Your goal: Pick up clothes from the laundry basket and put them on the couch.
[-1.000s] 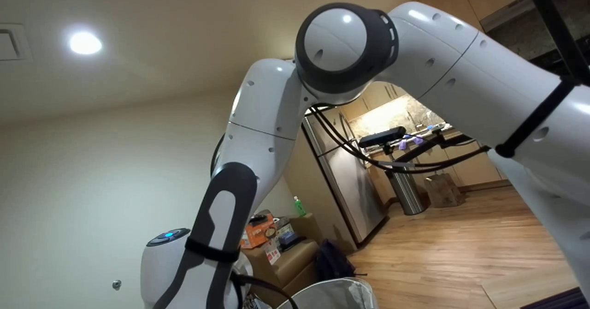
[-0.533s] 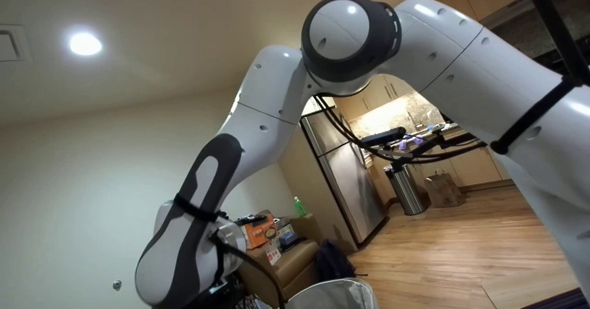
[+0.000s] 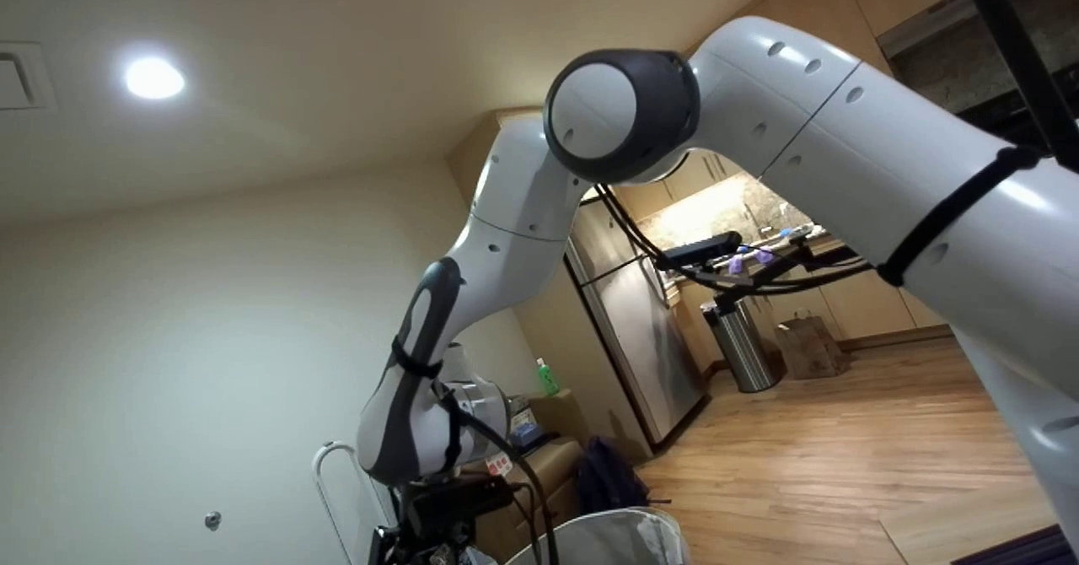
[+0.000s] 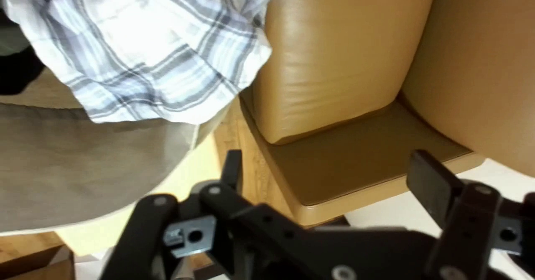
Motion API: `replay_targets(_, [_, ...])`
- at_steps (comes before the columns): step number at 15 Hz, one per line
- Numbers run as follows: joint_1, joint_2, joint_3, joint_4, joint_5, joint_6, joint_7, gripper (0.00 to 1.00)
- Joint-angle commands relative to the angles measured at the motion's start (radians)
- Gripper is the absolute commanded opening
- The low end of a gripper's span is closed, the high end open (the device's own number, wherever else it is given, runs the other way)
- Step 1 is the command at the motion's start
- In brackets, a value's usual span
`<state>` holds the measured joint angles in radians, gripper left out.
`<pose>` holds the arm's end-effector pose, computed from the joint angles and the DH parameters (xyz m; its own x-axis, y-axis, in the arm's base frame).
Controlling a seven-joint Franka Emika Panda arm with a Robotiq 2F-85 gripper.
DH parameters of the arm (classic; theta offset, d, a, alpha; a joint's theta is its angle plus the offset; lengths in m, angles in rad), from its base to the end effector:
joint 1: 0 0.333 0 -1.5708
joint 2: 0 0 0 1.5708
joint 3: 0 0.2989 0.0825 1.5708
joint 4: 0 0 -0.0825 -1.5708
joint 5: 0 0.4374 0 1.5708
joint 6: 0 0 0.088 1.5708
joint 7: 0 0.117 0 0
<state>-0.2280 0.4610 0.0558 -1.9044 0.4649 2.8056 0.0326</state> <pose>0.6842 -0.1410 0.2380 0.7275 -0.5989 0.3347 -0.4955 -0.7961 -0.3475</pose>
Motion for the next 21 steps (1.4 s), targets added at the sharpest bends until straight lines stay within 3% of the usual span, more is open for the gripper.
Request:
replay_targets(1, [0.015, 0.11, -0.071, 0.023, 0.003, 0.059, 0.14, 1.0])
replay_targets(2, [0.026, 0.139, -0.1, 0.026, -0.007, 0.062, 0.19, 1.0])
replay_targets(5, [0.009, 0.149, -0.085, 0.013, 0.022, 0.048, 0.237, 1.0])
replay_targets(9, [0.023, 0.17, -0.093, 0.016, -0.029, 0.049, 0.202, 1.0])
replay_targets(17, [0.037, 0.388, -0.104, 0.21, -0.048, -0.013, 0.245, 1.0])
replay_targets(18, [0.039, 0.409, -0.112, 0.227, -0.047, -0.01, 0.255, 0.75])
replay_targets(19, [0.046, 0.426, -0.122, 0.242, -0.051, -0.008, 0.267, 0.73])
replay_targets(21, [0.05, 0.442, -0.13, 0.269, -0.054, -0.011, 0.279, 0.59])
